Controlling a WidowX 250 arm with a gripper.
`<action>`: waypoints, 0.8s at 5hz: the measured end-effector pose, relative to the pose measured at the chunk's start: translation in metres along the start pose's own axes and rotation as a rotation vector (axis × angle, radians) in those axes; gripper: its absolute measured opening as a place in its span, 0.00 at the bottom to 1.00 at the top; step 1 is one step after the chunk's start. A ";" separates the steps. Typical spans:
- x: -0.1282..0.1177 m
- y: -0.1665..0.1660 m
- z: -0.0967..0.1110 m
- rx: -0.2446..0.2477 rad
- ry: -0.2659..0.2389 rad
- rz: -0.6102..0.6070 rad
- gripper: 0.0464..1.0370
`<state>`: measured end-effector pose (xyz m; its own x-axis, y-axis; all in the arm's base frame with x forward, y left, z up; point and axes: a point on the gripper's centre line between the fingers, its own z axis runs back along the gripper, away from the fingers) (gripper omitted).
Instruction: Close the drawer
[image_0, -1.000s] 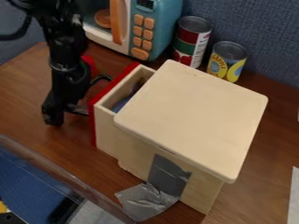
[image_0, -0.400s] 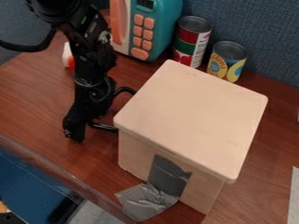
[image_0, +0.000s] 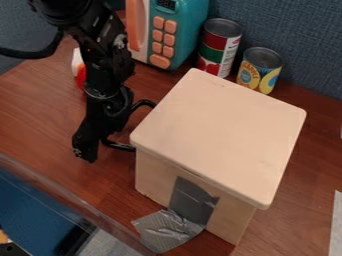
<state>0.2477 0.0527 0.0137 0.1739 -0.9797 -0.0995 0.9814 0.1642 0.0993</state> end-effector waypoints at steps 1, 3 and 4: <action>-0.030 -0.001 0.010 0.017 0.021 0.091 0.96; -0.100 -0.049 0.052 0.027 0.168 0.575 0.96; -0.102 -0.083 0.073 -0.088 0.145 0.822 0.96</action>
<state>0.1428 0.1305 0.0881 0.8393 -0.5207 -0.1564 0.5394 0.8337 0.1187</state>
